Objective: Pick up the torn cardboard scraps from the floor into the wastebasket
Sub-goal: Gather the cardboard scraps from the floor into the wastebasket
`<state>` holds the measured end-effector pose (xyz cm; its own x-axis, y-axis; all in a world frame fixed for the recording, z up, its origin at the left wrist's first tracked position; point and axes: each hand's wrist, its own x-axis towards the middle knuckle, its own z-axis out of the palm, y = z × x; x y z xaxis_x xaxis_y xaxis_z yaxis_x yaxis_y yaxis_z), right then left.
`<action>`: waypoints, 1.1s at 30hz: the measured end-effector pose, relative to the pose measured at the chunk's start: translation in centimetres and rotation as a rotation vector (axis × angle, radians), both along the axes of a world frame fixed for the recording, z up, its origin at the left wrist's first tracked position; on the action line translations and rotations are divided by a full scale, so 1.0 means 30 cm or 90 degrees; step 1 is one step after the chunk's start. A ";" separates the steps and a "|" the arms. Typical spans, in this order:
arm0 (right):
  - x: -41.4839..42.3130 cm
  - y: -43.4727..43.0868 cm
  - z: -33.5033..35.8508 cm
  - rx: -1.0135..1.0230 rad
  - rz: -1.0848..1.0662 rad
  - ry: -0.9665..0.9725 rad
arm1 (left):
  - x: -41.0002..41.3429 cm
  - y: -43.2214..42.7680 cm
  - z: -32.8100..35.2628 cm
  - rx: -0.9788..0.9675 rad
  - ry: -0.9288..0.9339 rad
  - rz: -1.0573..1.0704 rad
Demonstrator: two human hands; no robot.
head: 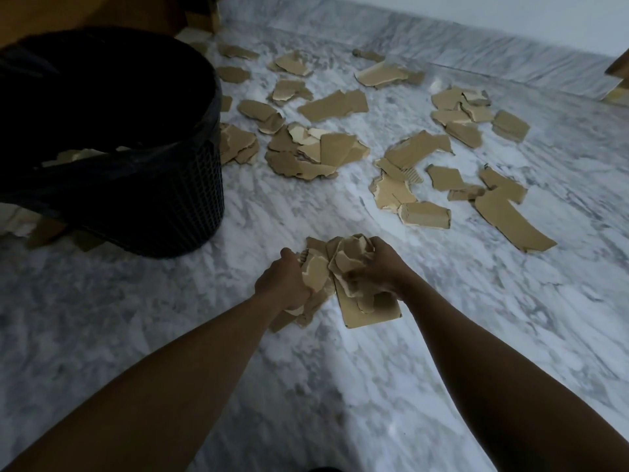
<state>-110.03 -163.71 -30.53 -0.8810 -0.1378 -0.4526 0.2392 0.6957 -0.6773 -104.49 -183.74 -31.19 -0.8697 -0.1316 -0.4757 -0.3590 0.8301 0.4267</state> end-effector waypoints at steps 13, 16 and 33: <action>-0.060 -0.033 0.025 0.022 0.101 -0.009 | 0.013 -0.008 0.000 0.024 -0.006 0.039; -0.070 -0.040 0.020 0.035 0.109 -0.013 | 0.016 -0.009 0.001 0.027 -0.002 0.042; -0.045 -0.006 0.184 -0.150 -0.071 0.014 | -0.051 0.036 0.197 0.065 0.017 0.052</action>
